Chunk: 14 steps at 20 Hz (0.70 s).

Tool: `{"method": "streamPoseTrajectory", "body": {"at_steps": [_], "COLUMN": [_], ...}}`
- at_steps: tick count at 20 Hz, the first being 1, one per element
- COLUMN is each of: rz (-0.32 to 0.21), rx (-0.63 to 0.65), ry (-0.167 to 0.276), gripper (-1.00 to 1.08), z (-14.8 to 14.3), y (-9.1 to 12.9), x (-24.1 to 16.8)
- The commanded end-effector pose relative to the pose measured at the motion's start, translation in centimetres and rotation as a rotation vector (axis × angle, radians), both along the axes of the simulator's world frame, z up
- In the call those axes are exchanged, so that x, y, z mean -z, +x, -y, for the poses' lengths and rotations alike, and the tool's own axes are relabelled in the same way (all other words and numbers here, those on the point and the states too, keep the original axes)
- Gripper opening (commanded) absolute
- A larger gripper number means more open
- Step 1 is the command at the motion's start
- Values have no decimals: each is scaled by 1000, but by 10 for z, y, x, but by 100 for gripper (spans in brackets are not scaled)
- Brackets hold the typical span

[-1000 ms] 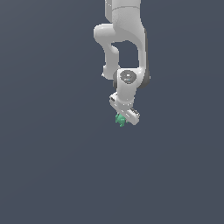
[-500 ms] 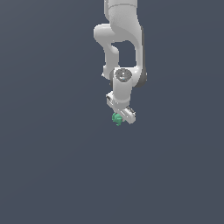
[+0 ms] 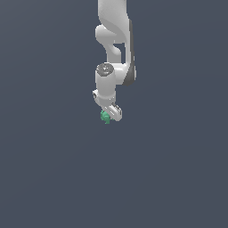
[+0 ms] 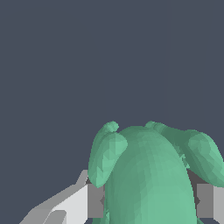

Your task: Pick up the object and move it to a goal position.

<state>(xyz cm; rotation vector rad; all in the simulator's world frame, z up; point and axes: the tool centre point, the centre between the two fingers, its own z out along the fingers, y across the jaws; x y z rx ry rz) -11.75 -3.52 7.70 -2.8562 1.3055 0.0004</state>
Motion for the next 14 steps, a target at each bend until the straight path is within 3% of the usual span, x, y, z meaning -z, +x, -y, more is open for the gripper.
{"method": "streamPoseTrajectory", "body": {"at_steps": [1,8,14], "rz": [0,0,0], "rx": [1,1,1], "ry": [0,0,0], "gripper": [-100,-100,-100], "z": [29,105,147], "y": [-5,-17,-22], "x": [-8,-27,-37]}}
